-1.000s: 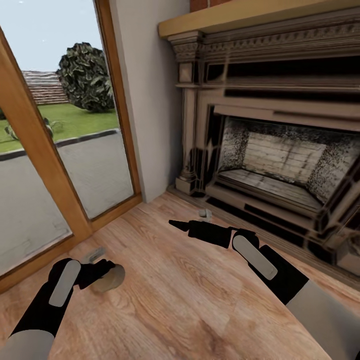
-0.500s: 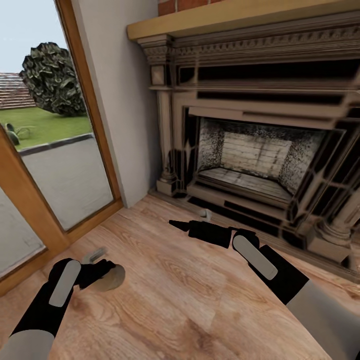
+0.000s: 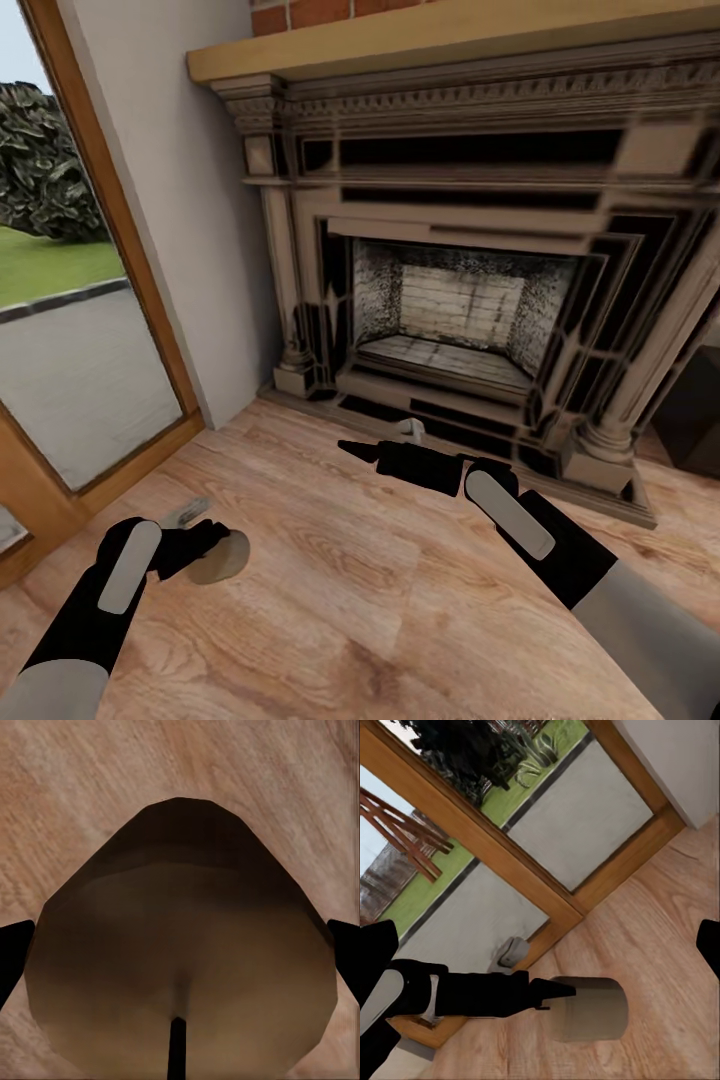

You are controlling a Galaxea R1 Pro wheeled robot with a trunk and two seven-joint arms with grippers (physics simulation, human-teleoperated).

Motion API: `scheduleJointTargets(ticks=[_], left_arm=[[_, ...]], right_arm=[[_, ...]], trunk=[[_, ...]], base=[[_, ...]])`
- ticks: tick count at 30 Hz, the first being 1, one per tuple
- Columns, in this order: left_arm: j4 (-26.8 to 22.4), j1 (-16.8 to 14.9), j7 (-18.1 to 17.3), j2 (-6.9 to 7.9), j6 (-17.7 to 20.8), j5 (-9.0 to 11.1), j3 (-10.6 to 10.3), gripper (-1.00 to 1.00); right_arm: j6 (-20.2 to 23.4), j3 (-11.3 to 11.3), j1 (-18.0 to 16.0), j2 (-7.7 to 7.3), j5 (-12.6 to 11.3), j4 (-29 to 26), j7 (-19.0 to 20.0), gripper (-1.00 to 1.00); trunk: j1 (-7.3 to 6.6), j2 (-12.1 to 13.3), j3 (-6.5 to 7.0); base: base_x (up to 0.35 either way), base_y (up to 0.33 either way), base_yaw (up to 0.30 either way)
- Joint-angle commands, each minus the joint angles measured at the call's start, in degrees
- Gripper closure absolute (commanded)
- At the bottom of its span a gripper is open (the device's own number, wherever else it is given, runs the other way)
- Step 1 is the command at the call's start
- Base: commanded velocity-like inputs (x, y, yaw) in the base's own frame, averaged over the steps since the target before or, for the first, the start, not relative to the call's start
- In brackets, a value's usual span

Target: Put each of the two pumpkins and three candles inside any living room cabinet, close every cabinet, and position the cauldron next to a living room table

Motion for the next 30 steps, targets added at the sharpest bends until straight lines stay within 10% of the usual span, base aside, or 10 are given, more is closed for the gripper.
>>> scheduleJointTargets(ticks=[1,30], left_arm=[[-0.07,-0.02,0.53,0.01,0.11,0.71,0.06,1.00],[-0.13,-0.02,0.47,0.01,0.03,0.53,-0.16,1.00]], right_arm=[[0.13,0.08,-0.07,-0.03,-0.34,0.04,0.01,-1.00],[0.09,0.01,-0.07,-0.02,-0.39,0.86,0.05,-1.00]], trunk=[[-0.01,-0.02,-0.01],[-0.01,-0.02,1.16]], base=[[0.000,0.000,-0.274],[0.000,0.000,-0.274]])
